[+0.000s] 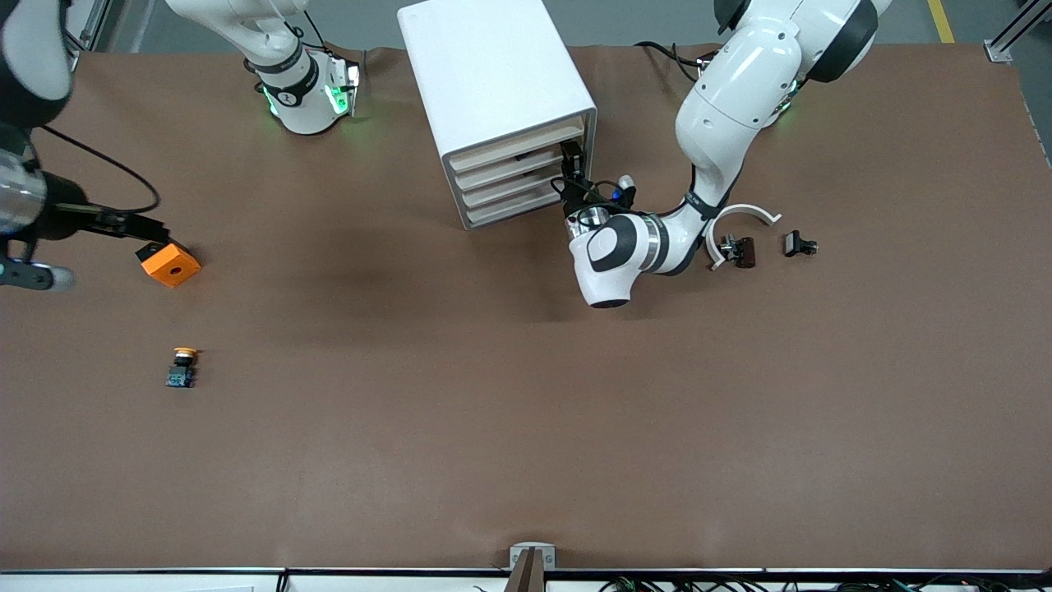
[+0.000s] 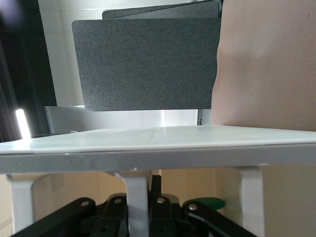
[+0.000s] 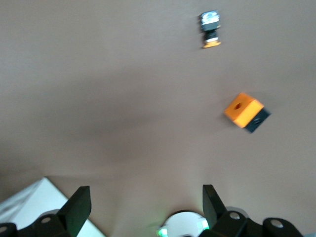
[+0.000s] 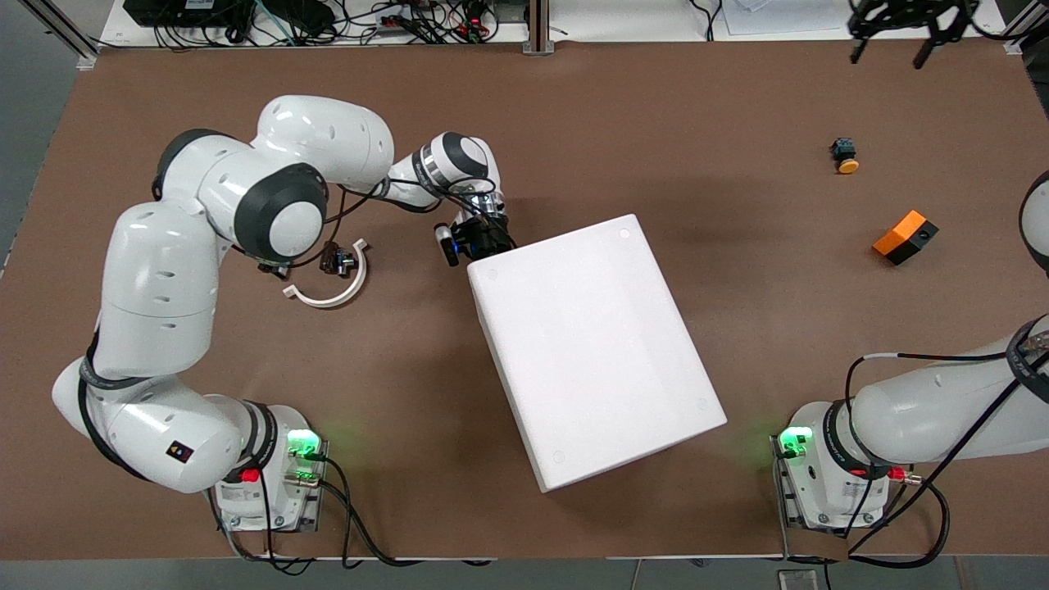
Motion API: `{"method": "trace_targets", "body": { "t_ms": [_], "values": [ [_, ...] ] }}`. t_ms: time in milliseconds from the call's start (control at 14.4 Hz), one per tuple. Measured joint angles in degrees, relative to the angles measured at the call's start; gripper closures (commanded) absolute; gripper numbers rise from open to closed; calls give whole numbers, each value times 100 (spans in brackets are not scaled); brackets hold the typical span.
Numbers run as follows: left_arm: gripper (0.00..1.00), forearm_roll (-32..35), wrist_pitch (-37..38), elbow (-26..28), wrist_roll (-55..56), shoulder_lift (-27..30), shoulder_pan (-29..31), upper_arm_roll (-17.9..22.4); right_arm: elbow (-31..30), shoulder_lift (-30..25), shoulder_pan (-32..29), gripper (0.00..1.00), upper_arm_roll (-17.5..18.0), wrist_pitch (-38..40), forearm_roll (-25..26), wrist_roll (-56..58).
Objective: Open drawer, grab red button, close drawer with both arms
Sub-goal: 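Pull the drawer open with the left gripper while the right gripper approaches, then grasp the red push button inside the drawer with the right gripper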
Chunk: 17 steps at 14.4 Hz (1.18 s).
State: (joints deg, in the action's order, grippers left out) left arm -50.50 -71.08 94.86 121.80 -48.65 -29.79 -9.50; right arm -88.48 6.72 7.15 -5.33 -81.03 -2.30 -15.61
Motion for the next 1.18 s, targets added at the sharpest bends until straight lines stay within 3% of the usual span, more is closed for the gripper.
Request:
{"method": "trace_targets", "body": {
  "t_ms": [278, 1184],
  "values": [
    [91, -37, -2, 1, 13, -1, 13, 4, 0, 0, 634, 0, 27, -285, -388, -1256],
    [86, -77, -137, -492, 13, -4, 865, 105, -5, 329, 2649, 0, 46, -1485, -596, -4792]
  ]
}}
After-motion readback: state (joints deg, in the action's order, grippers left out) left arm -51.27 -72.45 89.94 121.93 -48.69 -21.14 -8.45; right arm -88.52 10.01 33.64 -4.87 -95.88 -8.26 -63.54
